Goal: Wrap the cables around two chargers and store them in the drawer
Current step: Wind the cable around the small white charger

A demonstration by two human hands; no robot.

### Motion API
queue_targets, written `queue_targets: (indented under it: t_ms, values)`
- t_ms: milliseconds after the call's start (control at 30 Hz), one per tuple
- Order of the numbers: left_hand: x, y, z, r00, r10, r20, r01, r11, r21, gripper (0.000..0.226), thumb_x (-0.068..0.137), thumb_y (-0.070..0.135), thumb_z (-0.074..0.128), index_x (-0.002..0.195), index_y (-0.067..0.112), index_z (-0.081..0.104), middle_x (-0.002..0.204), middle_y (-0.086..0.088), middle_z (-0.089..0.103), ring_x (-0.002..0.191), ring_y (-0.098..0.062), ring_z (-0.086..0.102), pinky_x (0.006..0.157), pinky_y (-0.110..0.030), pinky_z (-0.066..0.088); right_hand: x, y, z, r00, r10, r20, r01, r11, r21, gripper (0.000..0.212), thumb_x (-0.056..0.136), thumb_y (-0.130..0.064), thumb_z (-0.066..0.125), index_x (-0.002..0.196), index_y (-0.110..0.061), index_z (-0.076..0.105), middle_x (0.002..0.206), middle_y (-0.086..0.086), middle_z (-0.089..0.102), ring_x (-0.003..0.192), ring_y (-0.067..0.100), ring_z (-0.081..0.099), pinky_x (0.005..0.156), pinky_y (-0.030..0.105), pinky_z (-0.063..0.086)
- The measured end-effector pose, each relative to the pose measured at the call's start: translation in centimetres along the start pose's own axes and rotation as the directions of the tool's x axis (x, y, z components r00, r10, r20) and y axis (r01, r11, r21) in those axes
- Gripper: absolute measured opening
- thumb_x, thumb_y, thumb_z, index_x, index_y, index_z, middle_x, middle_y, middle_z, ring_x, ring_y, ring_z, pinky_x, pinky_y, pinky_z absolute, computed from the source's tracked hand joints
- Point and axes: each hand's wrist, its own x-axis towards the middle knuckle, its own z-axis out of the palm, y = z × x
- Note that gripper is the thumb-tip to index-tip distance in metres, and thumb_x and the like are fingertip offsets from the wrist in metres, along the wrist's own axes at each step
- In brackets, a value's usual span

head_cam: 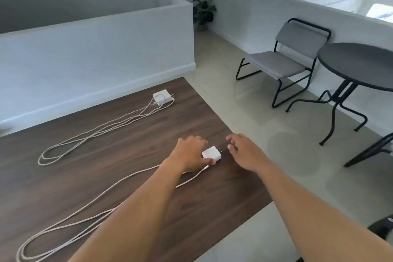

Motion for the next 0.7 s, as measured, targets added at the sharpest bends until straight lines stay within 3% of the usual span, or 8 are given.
queue_targets:
  t_ms: [167, 333, 533, 700]
  values:
    - [1.2, 0.6, 1.2, 0.999, 0.010, 0.036, -0.014, 0.993, 0.115, 0.058, 0.081, 0.057, 0.063, 0.125, 0.019, 0.059, 0.120, -0.002, 0.056, 0.119, -0.023, 0.048, 0.096, -0.041, 0.034, 1.2, 0.4, -0.2, 0.999, 0.003, -0.040, -0.003, 1.000, -0.011, 0.028, 0.097, -0.019, 0.043, 0.123, -0.018, 0.054, 0.119, 0.003, 0.055, 0.108, 0.021, 0.055, 0.091, 0.041, 0.049]
    - [1.9, 0.9, 1.3, 0.999, -0.032, 0.016, 0.031, 0.996, 0.087, 0.043, 0.081, 0.046, 0.061, 0.112, 0.016, 0.064, 0.114, -0.004, 0.059, 0.111, -0.025, 0.055, 0.090, -0.039, 0.036, 1.8, 0.7, -0.7, 0.999, -0.006, -0.041, 0.005, 1.000, -0.012, 0.027, 0.098, -0.020, 0.043, 0.122, -0.018, 0.055, 0.116, 0.003, 0.056, 0.107, 0.020, 0.055, 0.090, 0.040, 0.049]
    - [1.9, 0.1, -1.1, 0.983, -0.178, -0.047, 0.167, 0.968, -0.187, 0.045, 0.076, 0.045, 0.066, 0.110, 0.016, 0.063, 0.112, -0.003, 0.062, 0.104, -0.026, 0.059, 0.091, -0.040, 0.045, 2.5, -0.5, -1.2, 0.997, -0.049, -0.062, 0.049, 0.999, -0.001, 0.027, 0.098, -0.022, 0.043, 0.121, -0.016, 0.056, 0.114, 0.004, 0.057, 0.105, 0.020, 0.055, 0.090, 0.035, 0.047]
    - [1.0, -1.7, -5.2, 0.935, -0.336, -0.110, 0.232, 0.819, -0.525, 0.042, 0.076, 0.035, 0.072, 0.111, 0.016, 0.059, 0.102, 0.002, 0.062, 0.094, -0.020, 0.059, 0.080, -0.030, 0.045, 3.4, -4.3, -1.5, 0.992, -0.073, -0.098, 0.086, 0.987, 0.133, 0.027, 0.098, -0.022, 0.044, 0.120, -0.016, 0.059, 0.109, 0.004, 0.060, 0.100, 0.019, 0.056, 0.089, 0.030, 0.044]
